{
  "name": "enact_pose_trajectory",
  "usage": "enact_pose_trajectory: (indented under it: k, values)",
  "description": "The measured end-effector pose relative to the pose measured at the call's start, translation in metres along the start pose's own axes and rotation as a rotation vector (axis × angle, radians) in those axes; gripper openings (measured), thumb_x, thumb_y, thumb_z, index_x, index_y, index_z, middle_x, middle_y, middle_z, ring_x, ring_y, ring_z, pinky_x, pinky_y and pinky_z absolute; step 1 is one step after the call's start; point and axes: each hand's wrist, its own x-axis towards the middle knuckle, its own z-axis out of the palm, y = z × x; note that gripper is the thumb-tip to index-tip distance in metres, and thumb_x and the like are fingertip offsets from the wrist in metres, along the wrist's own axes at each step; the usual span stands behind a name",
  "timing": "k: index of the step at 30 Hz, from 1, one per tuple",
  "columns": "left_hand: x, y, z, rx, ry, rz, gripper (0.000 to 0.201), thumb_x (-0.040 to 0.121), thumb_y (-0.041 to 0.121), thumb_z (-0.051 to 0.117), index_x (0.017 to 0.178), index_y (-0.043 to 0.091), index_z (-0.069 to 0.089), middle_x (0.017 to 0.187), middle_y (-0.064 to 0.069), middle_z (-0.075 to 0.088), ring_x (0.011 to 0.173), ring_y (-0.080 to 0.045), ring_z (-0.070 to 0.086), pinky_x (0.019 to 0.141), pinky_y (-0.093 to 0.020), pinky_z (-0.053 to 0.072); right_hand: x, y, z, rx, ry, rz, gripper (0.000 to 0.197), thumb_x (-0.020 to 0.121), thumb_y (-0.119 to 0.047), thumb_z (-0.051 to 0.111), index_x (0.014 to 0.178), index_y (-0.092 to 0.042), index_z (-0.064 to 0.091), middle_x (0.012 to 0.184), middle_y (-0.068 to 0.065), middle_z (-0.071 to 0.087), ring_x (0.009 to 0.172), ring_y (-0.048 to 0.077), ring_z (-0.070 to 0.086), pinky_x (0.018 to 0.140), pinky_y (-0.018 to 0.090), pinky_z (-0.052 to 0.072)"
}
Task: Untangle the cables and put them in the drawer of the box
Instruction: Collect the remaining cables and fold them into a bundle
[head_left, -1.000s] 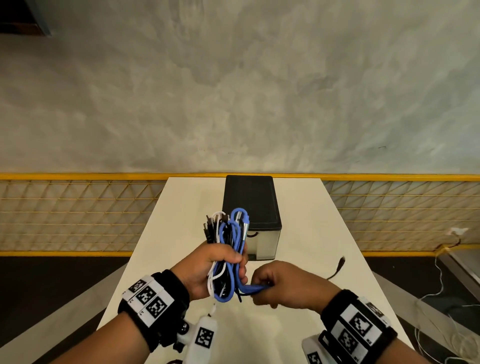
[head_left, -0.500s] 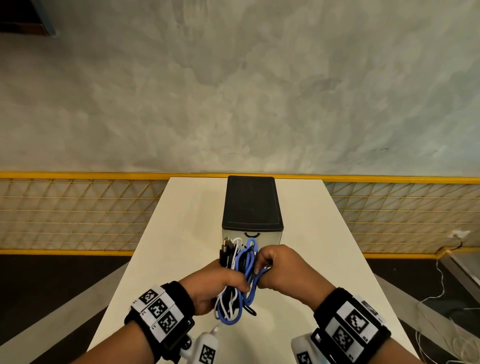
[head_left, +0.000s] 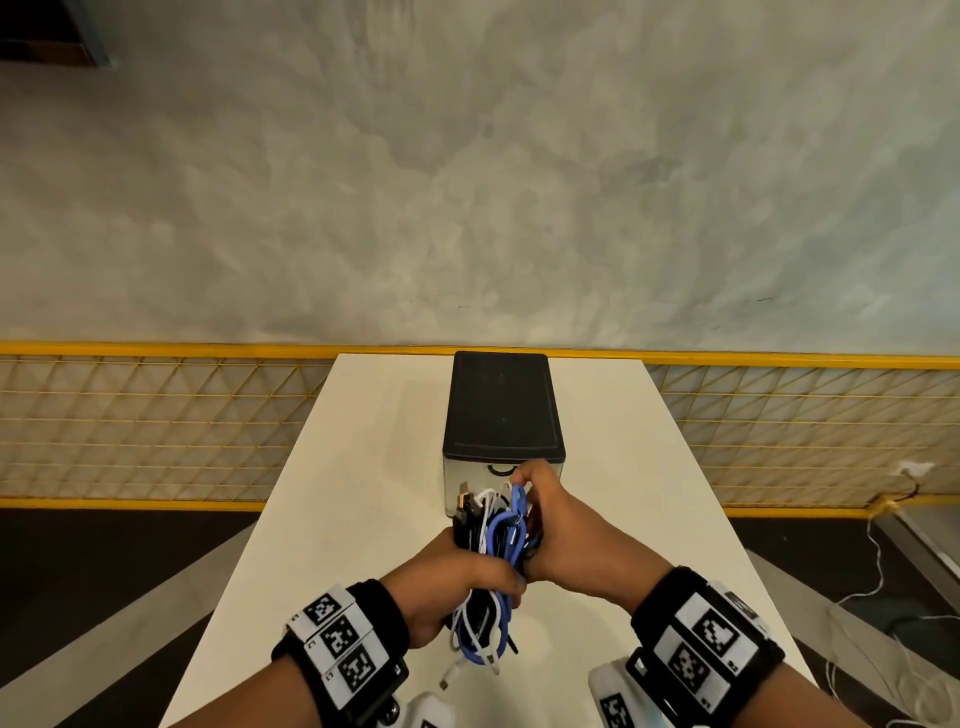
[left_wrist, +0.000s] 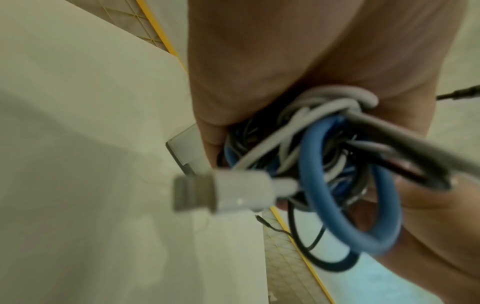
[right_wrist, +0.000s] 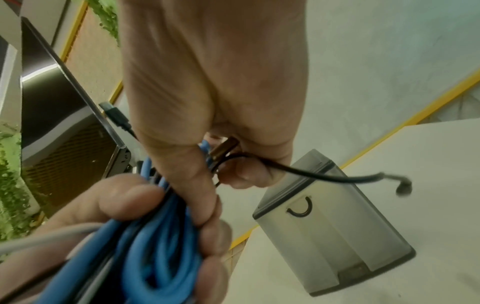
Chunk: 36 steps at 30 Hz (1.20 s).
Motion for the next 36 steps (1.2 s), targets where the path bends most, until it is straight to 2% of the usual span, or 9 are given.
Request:
enact_pose_trajectory:
  k: [6, 12, 15, 18, 21, 25, 27, 30, 36]
  values:
    - [0.002, -0.003, 0.001, -0.021, 0.05, 0.084, 0.034, 0.066, -0.003, 0.068, 0.095, 0.013, 0.074, 0.08, -0.005, 0.071, 0.074, -0.018, 0.067, 0.068, -0.03, 0.051, -0.005, 0.011, -0.003, 0.123, 0.026, 0.102, 0.084, 0.058, -0.021, 0.09, 0.121, -0.038, 0.037, 0.089, 0.008, 0.061, 0.072, 0.013, 0.062, 0.066, 0.03, 0.055]
    - [0.004, 0.001, -0.016, -0.103, 0.238, 0.077, 0.015, 0.06, 0.006, 0.072, 0.074, 0.007, 0.071, 0.07, -0.016, 0.062, 0.063, -0.03, 0.06, 0.067, -0.038, 0.05, -0.014, 0.042, -0.008, 0.294, 0.072, 0.197, 0.008, 0.089, -0.016, 0.065, 0.09, -0.008, 0.067, 0.074, 0.005, 0.068, 0.066, 0.017, 0.066, 0.066, 0.038, 0.048]
    - [0.007, 0.008, -0.023, -0.182, 0.289, 0.093, 0.009, 0.068, 0.003, 0.07, 0.076, 0.001, 0.067, 0.07, -0.019, 0.061, 0.056, -0.03, 0.06, 0.062, -0.035, 0.052, -0.019, 0.046, -0.002, 0.206, 0.041, 0.197, 0.02, 0.091, -0.029, 0.062, 0.086, -0.01, 0.068, 0.068, -0.001, 0.066, 0.062, 0.012, 0.062, 0.069, 0.032, 0.051]
    - [0.011, 0.016, -0.022, -0.228, 0.319, 0.129, 0.009, 0.068, 0.004, 0.07, 0.076, 0.002, 0.067, 0.071, -0.019, 0.06, 0.054, -0.028, 0.059, 0.058, -0.033, 0.052, -0.02, 0.041, 0.008, 0.307, 0.051, 0.19, 0.02, 0.095, -0.024, 0.059, 0.093, -0.006, 0.068, 0.064, 0.0, 0.058, 0.059, 0.013, 0.053, 0.06, 0.025, 0.046]
    - [0.014, 0.015, -0.013, -0.215, 0.287, 0.135, 0.014, 0.065, 0.007, 0.071, 0.078, 0.004, 0.069, 0.07, -0.017, 0.062, 0.056, -0.026, 0.062, 0.058, -0.032, 0.052, -0.017, 0.032, 0.018, 0.508, 0.168, 0.209, 0.018, 0.099, -0.019, 0.051, 0.101, -0.01, 0.067, 0.077, 0.006, 0.065, 0.066, 0.018, 0.062, 0.061, 0.031, 0.048]
    - [0.016, 0.005, 0.002, -0.217, 0.252, 0.129, 0.019, 0.078, -0.002, 0.067, 0.096, -0.002, 0.071, 0.083, -0.02, 0.071, 0.075, -0.03, 0.071, 0.068, -0.039, 0.058, -0.013, 0.009, 0.028, 0.604, 0.093, 0.149, 0.034, 0.1, -0.013, 0.044, 0.118, -0.031, 0.066, 0.114, 0.0, 0.072, 0.104, 0.019, 0.069, 0.086, 0.046, 0.058]
    - [0.016, 0.005, 0.005, -0.24, 0.239, 0.112, 0.029, 0.075, 0.002, 0.069, 0.103, -0.003, 0.07, 0.094, -0.027, 0.071, 0.083, -0.036, 0.071, 0.076, -0.047, 0.059, -0.014, 0.001, 0.031, 0.518, 0.035, 0.127, 0.046, 0.097, -0.011, 0.04, 0.126, -0.042, 0.058, 0.117, -0.005, 0.07, 0.104, 0.02, 0.07, 0.087, 0.051, 0.058]
    - [0.015, 0.008, 0.003, -0.186, 0.199, 0.091, 0.025, 0.077, 0.003, 0.068, 0.101, -0.001, 0.071, 0.091, -0.022, 0.073, 0.08, -0.032, 0.072, 0.071, -0.04, 0.058, -0.016, -0.005, 0.031, 0.42, -0.02, 0.129, 0.057, 0.096, -0.013, 0.039, 0.134, -0.055, 0.042, 0.123, -0.009, 0.065, 0.1, 0.017, 0.071, 0.077, 0.049, 0.061]
    - [0.013, 0.009, -0.001, -0.18, 0.158, 0.037, 0.026, 0.076, 0.0, 0.067, 0.102, 0.0, 0.072, 0.088, -0.023, 0.071, 0.083, -0.034, 0.07, 0.075, -0.042, 0.058, -0.02, -0.007, 0.029, 0.579, -0.161, 0.131, 0.089, 0.081, 0.008, 0.044, 0.129, -0.066, 0.036, 0.127, -0.01, 0.062, 0.106, 0.024, 0.069, 0.078, 0.056, 0.057]
